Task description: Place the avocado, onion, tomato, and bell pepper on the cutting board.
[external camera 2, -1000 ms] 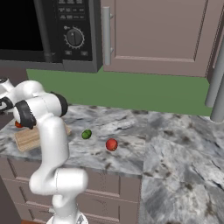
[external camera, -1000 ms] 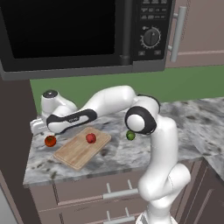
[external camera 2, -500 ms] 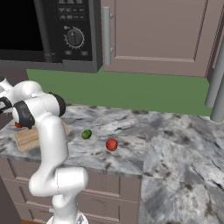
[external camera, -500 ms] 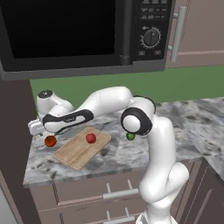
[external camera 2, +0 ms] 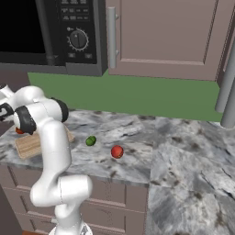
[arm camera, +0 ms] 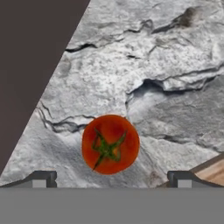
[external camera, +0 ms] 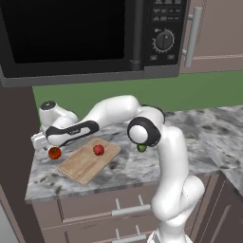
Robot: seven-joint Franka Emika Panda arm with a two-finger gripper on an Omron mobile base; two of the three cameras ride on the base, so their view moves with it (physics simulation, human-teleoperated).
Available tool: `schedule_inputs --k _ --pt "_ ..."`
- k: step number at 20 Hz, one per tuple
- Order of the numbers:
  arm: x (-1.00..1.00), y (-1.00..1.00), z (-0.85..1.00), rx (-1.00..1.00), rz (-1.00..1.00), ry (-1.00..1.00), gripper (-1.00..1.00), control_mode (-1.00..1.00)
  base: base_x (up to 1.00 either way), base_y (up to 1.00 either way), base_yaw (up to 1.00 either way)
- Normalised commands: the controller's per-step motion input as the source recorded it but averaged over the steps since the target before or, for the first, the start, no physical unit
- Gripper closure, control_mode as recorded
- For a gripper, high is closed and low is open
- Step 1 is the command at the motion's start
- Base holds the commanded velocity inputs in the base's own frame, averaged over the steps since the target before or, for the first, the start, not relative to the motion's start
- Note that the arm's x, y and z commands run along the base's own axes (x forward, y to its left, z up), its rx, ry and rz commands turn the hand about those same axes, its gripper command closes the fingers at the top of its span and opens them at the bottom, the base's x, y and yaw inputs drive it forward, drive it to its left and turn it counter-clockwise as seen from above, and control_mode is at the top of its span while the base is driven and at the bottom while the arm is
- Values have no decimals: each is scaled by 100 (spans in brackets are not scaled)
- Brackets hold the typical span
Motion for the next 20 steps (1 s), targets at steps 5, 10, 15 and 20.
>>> schedule_inputs --k 5,10,15,20 --pt "0 0 -18 -1 0 1 -100 -100 0 0 0" --pt "0 0 -18 0 0 1 -100 -100 0 0 0" --pt "1 0 -21 0 0 2 -100 -100 0 0 0" --pt "10 0 -22 0 0 5 -100 -100 0 0 0"
